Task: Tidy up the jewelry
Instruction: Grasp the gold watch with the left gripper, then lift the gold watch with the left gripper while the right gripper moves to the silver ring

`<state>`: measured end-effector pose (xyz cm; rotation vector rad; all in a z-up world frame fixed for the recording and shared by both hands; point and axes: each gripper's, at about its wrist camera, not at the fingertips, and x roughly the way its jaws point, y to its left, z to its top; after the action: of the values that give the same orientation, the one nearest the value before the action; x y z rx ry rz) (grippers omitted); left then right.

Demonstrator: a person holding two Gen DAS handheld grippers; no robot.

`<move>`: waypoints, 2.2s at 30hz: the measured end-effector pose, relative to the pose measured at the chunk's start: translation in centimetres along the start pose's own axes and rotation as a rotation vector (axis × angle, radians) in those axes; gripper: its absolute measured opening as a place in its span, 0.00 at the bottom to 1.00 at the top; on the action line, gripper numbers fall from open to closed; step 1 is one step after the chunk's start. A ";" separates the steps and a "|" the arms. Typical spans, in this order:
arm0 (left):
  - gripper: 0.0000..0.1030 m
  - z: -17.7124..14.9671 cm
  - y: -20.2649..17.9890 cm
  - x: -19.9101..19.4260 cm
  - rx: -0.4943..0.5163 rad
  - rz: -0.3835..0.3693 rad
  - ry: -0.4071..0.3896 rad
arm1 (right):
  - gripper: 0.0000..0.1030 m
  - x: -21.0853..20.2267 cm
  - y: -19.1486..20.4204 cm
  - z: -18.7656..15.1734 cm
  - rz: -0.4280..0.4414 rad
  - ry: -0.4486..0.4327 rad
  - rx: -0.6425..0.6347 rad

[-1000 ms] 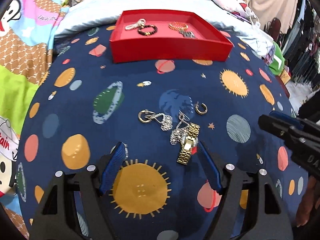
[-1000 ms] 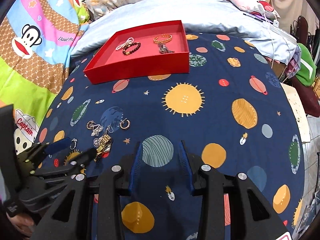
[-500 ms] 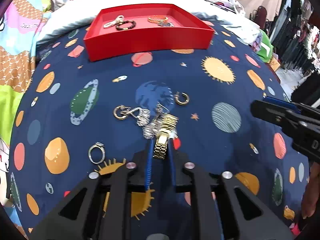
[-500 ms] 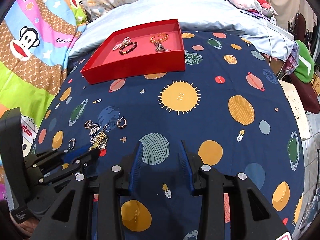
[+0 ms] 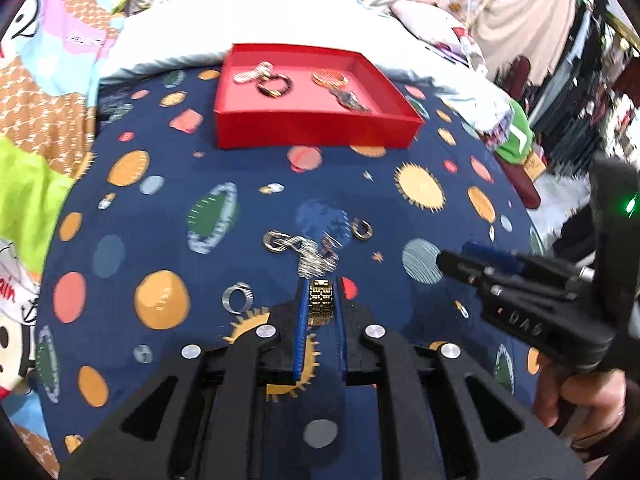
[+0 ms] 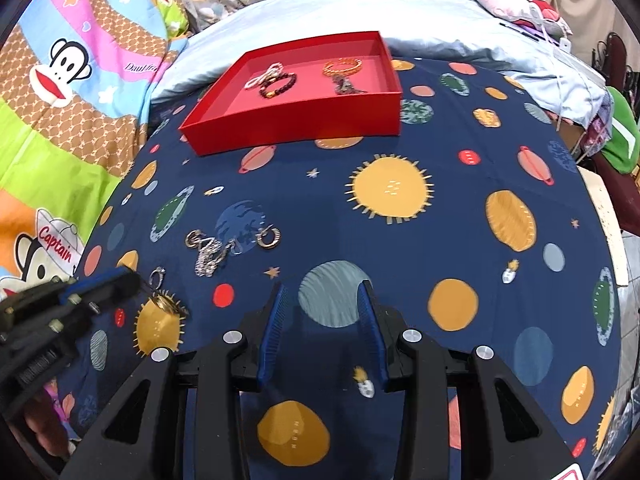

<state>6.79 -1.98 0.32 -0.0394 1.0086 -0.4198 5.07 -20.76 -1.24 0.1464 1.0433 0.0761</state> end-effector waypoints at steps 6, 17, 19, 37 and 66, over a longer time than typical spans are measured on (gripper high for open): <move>0.11 1.3 2.2 -1.8 -0.042 0.040 -0.052 | 0.35 1.1 1.6 0.2 0.035 0.017 -0.022; 0.11 2.4 5.7 -2.7 -0.120 0.095 -0.082 | 0.34 2.3 4.7 0.6 0.086 0.039 -0.091; 0.11 2.4 6.1 -2.8 -0.130 0.097 -0.082 | 0.34 2.5 4.7 0.8 0.082 0.039 -0.091; 0.11 2.3 8.1 -3.6 -0.171 0.126 -0.097 | 0.32 3.7 10.8 0.3 0.195 0.091 -0.218; 0.11 0.4 10.6 -3.8 -0.244 0.137 -0.065 | 0.18 5.6 13.1 0.0 0.140 0.081 -0.288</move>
<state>8.77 9.07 1.20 -0.2011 0.9872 -0.1680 7.97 -7.12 -4.00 -0.0464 1.0907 0.3599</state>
